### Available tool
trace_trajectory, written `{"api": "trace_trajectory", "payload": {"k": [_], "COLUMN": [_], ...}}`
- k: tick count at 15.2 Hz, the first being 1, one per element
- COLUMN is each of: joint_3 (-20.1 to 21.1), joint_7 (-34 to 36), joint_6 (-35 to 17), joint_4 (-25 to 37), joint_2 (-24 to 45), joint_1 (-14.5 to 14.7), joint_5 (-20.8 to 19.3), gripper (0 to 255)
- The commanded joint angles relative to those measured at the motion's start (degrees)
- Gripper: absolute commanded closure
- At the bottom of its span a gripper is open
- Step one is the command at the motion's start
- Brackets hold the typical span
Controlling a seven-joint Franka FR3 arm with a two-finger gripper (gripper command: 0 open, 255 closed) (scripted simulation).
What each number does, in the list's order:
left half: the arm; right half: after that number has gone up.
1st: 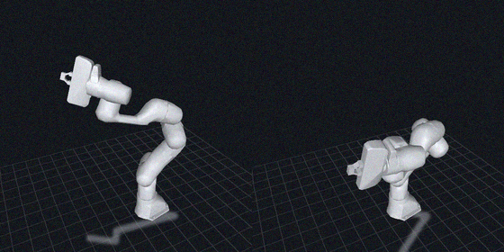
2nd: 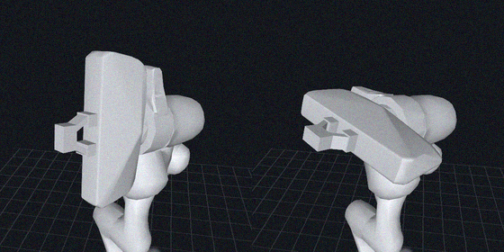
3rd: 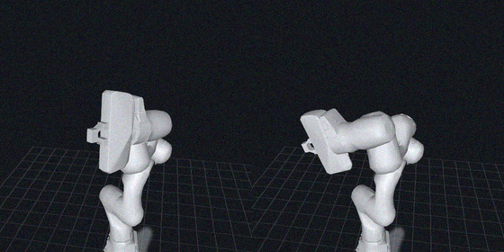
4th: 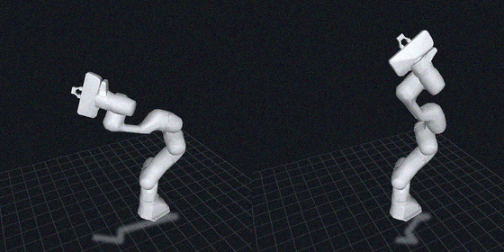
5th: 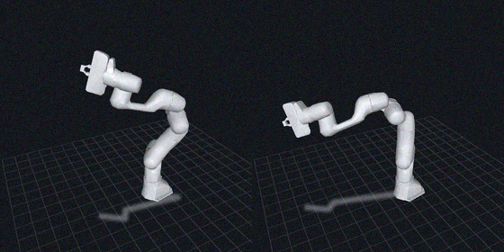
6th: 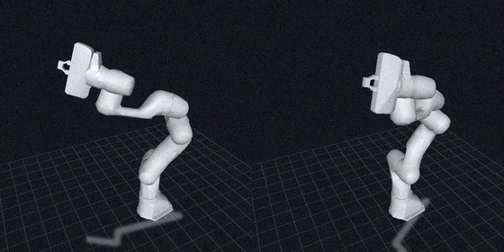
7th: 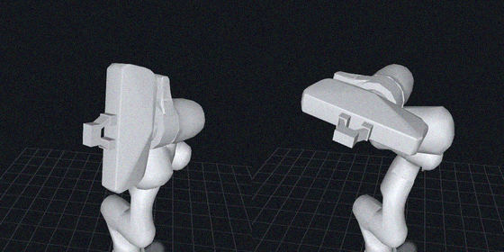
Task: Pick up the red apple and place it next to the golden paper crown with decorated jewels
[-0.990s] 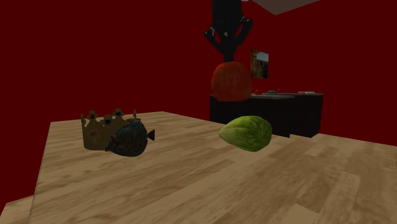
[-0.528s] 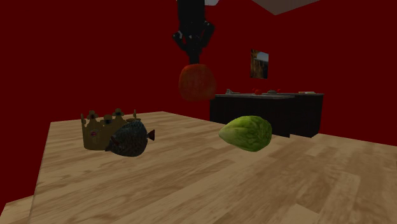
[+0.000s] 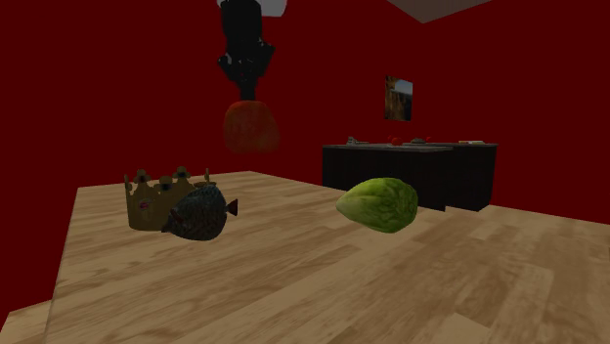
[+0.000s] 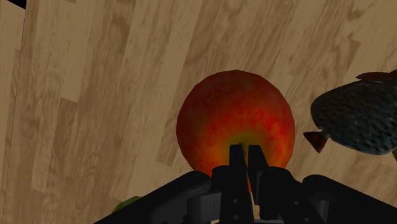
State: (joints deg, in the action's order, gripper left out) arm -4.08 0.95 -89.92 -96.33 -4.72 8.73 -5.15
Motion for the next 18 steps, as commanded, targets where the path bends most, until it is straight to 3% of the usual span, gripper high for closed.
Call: {"api": "trace_trajectory", "payload": {"k": [1, 10, 18], "joint_3": [1.4, 8.47, 14.91], "joint_7": [2.67, 15.06, 26.27], "joint_6": [-0.02, 0.98, 2.21], "joint_4": [-1.68, -3.57, -0.65], "joint_2": [-1.44, -3.37, -0.99], "joint_1": [1.17, 6.63, 11.47], "joint_5": [0.11, 1.54, 2.64], "gripper": [255, 255, 255]}}
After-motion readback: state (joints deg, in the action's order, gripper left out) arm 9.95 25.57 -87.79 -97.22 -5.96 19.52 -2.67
